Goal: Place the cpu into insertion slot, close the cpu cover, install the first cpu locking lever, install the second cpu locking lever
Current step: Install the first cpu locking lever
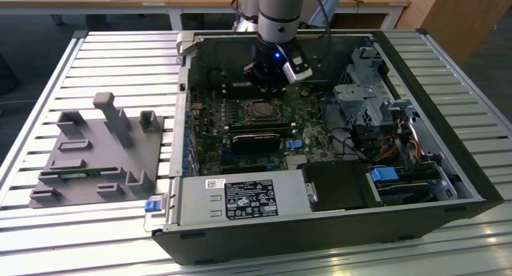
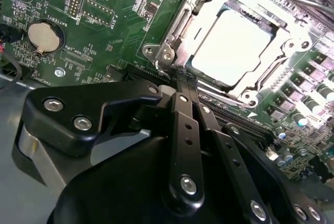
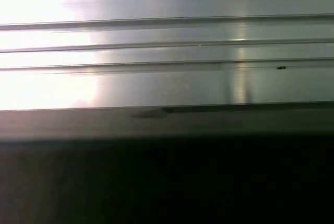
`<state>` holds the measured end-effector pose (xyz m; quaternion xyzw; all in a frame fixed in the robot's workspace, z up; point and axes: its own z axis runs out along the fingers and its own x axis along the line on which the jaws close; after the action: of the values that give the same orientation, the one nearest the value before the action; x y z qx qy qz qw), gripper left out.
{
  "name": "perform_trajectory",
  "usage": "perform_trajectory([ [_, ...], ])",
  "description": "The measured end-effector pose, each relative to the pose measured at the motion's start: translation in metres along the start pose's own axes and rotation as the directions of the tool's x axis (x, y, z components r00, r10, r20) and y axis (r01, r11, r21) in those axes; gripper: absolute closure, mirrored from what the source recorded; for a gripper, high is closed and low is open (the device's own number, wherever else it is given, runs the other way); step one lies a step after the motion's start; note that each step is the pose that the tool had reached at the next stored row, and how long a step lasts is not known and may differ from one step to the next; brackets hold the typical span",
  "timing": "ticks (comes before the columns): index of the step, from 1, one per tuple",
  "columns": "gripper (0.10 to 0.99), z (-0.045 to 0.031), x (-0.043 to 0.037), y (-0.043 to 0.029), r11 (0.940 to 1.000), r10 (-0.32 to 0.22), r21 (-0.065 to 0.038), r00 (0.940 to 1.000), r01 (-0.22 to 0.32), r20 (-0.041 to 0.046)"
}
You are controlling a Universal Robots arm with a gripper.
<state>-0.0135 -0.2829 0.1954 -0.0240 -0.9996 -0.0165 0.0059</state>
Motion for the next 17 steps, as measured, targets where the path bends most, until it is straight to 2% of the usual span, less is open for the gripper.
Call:
perform_trajectory([
  [4,0.980,-0.0005,-0.0002,0.0006,1.0000,0.000,-0.002,1.0000,0.000,0.0013],
  [10,0.980,-0.0117,0.0000,0.0010,1.0000,0.000,-0.002,1.0000,0.000,0.0010],
  [17,0.980,-0.0119,-0.0002,-0.0018,1.0000,0.000,-0.002,1.0000,0.000,0.0009],
])
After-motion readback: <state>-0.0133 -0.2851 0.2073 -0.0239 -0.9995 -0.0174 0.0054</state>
